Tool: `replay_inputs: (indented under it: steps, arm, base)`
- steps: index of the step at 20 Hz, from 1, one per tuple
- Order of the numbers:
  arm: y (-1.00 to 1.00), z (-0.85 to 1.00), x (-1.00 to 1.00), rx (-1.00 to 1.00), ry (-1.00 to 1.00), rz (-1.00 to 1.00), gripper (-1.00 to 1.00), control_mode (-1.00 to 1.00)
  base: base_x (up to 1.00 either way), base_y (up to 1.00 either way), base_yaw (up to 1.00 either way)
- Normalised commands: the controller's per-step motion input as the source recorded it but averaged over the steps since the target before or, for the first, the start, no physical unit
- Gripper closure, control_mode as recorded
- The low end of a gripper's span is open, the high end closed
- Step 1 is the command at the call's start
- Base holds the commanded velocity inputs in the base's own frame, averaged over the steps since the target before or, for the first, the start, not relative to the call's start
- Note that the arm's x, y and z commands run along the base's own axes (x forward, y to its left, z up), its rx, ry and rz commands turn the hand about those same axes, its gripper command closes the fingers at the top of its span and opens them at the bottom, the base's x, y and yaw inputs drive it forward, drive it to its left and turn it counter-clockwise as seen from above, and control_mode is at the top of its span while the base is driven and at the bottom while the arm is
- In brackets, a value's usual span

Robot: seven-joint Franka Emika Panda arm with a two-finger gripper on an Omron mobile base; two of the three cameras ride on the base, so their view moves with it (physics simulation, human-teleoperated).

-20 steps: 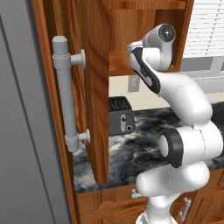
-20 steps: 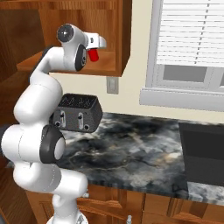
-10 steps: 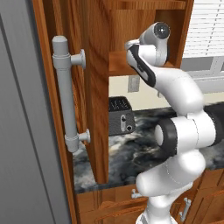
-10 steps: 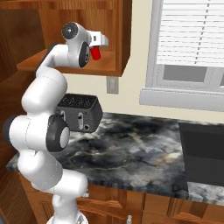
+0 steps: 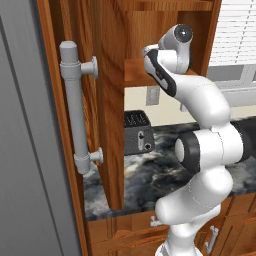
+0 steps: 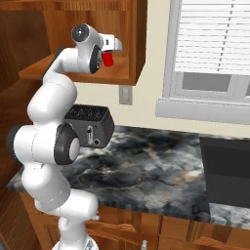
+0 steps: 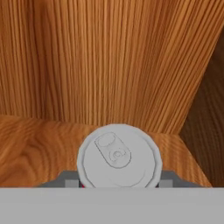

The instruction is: Sort all alcoholic drinks to one cabinet, and non-alcoholic drinks to the other.

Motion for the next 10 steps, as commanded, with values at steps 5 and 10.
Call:
replay_inputs:
  steps: [5, 10]
  arm:
    - [-0.02, -0.13, 0.10, 0.01, 0.00, 0.00, 1.00, -1.00]
    - [0.00, -0.11, 0.09, 0.00, 0.00, 0.00, -1.00, -1.00]
  base:
    - [0.00, 0.00, 0.00]
    - [0.00, 0.00, 0.00]
